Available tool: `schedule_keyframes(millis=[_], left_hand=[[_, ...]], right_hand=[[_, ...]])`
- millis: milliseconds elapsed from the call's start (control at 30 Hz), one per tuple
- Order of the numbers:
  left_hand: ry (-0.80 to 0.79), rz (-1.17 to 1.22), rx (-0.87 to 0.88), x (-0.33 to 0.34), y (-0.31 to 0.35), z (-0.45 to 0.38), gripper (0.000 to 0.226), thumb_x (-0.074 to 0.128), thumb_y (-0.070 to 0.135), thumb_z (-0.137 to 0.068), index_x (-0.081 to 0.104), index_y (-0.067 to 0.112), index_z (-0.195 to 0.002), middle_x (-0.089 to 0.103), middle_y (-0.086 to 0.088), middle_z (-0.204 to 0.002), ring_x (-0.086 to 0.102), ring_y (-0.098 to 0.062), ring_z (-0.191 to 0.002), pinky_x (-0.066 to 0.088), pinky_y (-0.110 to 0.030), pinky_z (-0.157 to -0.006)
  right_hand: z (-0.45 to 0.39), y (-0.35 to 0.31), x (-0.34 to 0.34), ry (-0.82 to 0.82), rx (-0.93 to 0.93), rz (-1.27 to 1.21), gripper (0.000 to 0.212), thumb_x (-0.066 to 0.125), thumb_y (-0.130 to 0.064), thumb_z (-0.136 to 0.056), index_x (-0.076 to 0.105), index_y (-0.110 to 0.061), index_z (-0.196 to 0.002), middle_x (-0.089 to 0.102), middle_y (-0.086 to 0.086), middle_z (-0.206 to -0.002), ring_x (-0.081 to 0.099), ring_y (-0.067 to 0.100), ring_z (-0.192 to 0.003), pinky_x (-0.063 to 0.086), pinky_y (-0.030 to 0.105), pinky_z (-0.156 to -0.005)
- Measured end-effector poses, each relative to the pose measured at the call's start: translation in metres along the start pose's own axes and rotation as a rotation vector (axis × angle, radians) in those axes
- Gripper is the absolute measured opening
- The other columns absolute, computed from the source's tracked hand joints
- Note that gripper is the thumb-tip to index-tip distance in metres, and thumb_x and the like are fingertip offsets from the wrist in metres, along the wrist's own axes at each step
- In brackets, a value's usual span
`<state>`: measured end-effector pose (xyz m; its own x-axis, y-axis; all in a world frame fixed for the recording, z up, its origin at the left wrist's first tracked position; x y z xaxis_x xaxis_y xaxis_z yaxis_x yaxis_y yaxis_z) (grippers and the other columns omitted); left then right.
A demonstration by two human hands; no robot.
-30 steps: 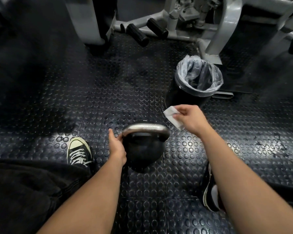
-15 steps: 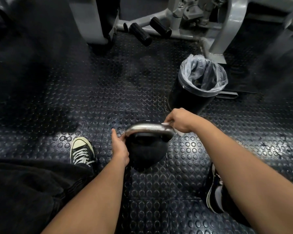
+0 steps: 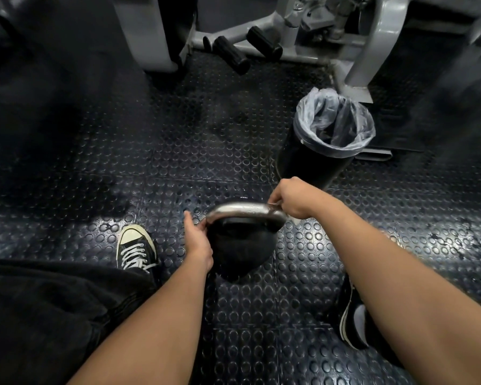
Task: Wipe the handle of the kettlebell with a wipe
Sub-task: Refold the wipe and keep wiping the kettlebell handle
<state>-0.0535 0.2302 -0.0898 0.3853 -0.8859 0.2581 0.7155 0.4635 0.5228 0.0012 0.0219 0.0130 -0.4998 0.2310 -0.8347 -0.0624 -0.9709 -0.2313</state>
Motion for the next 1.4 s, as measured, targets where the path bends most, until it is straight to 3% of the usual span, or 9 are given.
schedule_keyframes(millis=[133, 333, 467, 633, 767, 1000, 1167, 1267, 1400], left_hand=[[0.016, -0.010, 0.007, -0.001, -0.001, -0.001, 0.075, 0.022, 0.067, -0.103, 0.060, 0.009, -0.135, 0.065, -0.003, -0.097, 0.062, -0.017, -0.084, 0.023, -0.053, -0.118], [-0.003, -0.002, 0.013, -0.001, -0.002, -0.004, 0.072, 0.024, 0.068, -0.102, 0.061, 0.012, -0.127, 0.065, -0.004, -0.098, 0.065, -0.024, -0.099, 0.027, -0.052, -0.118], [0.003, -0.016, 0.011, -0.001, -0.002, -0.004, 0.068, 0.022, 0.067, -0.103, 0.059, 0.014, -0.122, 0.064, -0.003, -0.097, 0.064, -0.021, -0.092, 0.024, -0.052, -0.118], [-0.015, -0.031, 0.027, -0.001, -0.003, -0.007, 0.077, 0.022, 0.067, -0.103, 0.058, 0.008, -0.136, 0.066, -0.010, -0.117, 0.063, -0.027, -0.111, 0.023, -0.053, -0.120], [-0.036, -0.039, 0.021, 0.001, -0.003, -0.005, 0.078, 0.022, 0.069, -0.102, 0.058, 0.010, -0.138, 0.063, -0.013, -0.131, 0.061, -0.031, -0.124, 0.030, -0.051, -0.118], [-0.020, -0.051, 0.022, 0.001, -0.002, -0.004, 0.075, 0.024, 0.069, -0.102, 0.057, 0.012, -0.138, 0.064, -0.004, -0.100, 0.061, -0.019, -0.090, 0.050, -0.040, -0.086], [-0.008, -0.054, 0.034, -0.002, -0.004, -0.009, 0.070, 0.024, 0.070, -0.101, 0.060, 0.015, -0.125, 0.067, -0.004, -0.104, 0.065, -0.026, -0.108, 0.035, -0.053, -0.116], [-0.009, -0.044, 0.044, -0.001, -0.002, -0.006, 0.069, 0.025, 0.069, -0.102, 0.061, 0.015, -0.122, 0.067, -0.009, -0.115, 0.064, -0.027, -0.107, 0.030, -0.053, -0.118], [-0.009, -0.042, 0.030, -0.001, -0.001, -0.004, 0.071, 0.027, 0.072, -0.100, 0.064, 0.014, -0.118, 0.069, -0.009, -0.110, 0.066, -0.023, -0.095, 0.055, -0.046, -0.092]], right_hand=[[0.014, 0.007, -0.010, 0.044, 0.027, -0.085, 0.030, 0.059, -0.005, -0.093, 0.077, -0.022, -0.111, 0.073, -0.001, -0.104, 0.063, 0.014, -0.090, 0.053, 0.027, -0.083], [0.020, 0.005, 0.001, 0.077, 0.051, -0.136, 0.035, 0.059, -0.003, -0.090, 0.076, -0.025, -0.111, 0.075, 0.004, -0.105, 0.067, 0.018, -0.089, 0.058, 0.035, -0.084], [0.032, 0.014, 0.002, 0.147, 0.077, -0.219, 0.028, 0.066, -0.026, -0.093, 0.072, -0.022, -0.120, 0.072, 0.004, -0.118, 0.067, 0.020, -0.099, 0.055, 0.034, -0.090], [0.032, 0.019, 0.014, 0.188, 0.151, -0.196, 0.045, 0.053, -0.002, -0.091, 0.072, -0.029, -0.121, 0.070, 0.007, -0.119, 0.067, 0.022, -0.083, 0.056, 0.030, -0.072], [0.040, 0.015, 0.017, 0.249, 0.171, -0.218, 0.049, 0.052, -0.001, -0.090, 0.068, -0.032, -0.126, 0.069, 0.007, -0.120, 0.066, 0.020, -0.076, 0.056, 0.030, -0.069], [0.053, 0.008, 0.029, 0.293, 0.245, -0.168, 0.050, 0.045, 0.004, -0.085, 0.063, -0.022, -0.125, 0.067, 0.013, -0.094, 0.063, 0.031, -0.080, 0.052, 0.037, -0.064], [0.072, 0.002, 0.043, 0.426, 0.258, -0.201, 0.054, 0.040, 0.007, -0.083, 0.055, -0.028, -0.122, 0.056, 0.001, -0.070, 0.056, 0.020, -0.065, 0.036, 0.026, -0.054], [0.075, 0.006, 0.052, 0.464, 0.306, -0.295, 0.066, 0.041, 0.011, -0.085, 0.053, -0.024, -0.138, 0.070, 0.010, -0.113, 0.064, 0.028, -0.089, 0.047, 0.028, -0.070], [0.072, -0.001, 0.059, 0.587, 0.260, -0.377, 0.068, 0.043, 0.013, -0.085, 0.051, -0.021, -0.143, 0.052, 0.001, -0.147, 0.056, 0.021, -0.128, 0.044, 0.033, -0.109]])
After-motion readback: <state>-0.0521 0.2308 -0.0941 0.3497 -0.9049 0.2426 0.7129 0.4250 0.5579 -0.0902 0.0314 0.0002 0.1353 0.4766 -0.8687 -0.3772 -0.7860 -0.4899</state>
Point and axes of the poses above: each hand's wrist, its own z-axis away from the middle knuckle, its own x-axis out of the palm, y = z × x, the point moved 8 cm from there along -z, towards the middle knuckle
